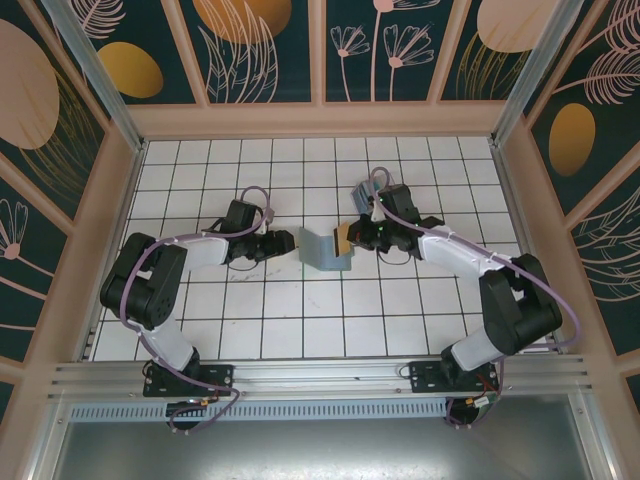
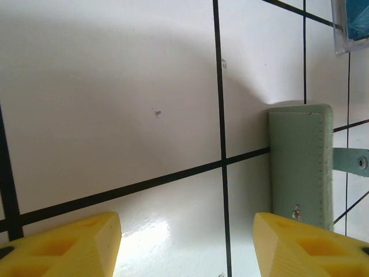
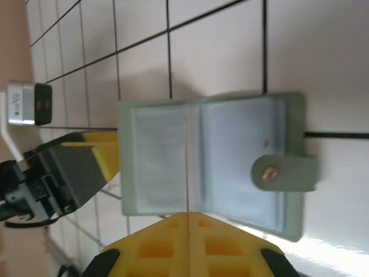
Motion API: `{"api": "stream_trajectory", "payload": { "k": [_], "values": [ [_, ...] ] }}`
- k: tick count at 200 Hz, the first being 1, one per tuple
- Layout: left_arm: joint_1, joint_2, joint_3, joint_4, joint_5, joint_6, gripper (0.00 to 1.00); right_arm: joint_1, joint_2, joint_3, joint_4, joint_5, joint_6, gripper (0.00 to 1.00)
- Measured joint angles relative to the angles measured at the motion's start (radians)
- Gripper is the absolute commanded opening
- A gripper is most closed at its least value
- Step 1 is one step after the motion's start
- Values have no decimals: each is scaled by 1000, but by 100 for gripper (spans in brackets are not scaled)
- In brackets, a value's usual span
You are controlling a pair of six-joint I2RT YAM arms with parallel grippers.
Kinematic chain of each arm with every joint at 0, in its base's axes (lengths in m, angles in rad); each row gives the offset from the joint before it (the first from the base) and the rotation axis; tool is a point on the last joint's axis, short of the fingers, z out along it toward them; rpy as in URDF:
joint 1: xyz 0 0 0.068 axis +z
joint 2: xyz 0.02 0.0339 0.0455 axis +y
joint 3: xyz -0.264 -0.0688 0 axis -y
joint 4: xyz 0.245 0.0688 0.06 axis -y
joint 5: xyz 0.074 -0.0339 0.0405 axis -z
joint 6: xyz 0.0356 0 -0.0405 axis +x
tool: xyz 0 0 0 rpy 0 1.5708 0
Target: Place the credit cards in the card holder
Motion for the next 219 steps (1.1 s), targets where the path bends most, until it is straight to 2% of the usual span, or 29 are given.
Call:
{"api": "stream_trajectory", "payload": {
  "k": [32, 106, 141, 195, 219],
  "values": [
    [0, 2, 1, 0, 0, 0, 63, 0, 44, -12, 79, -76, 35, 0],
    [0, 2, 1, 0, 0, 1, 63, 0, 110, -120, 230, -121, 35, 0],
    [3, -19, -10, 1, 2, 4, 66, 0, 159, -133, 316, -149, 35, 0],
    [41, -96, -36, 51, 77, -5, 67, 0, 189, -175, 435, -186, 58, 0],
    [43, -93, -50, 82, 102, -22, 63, 0, 210, -179, 480, -199, 68, 0]
  ]
}}
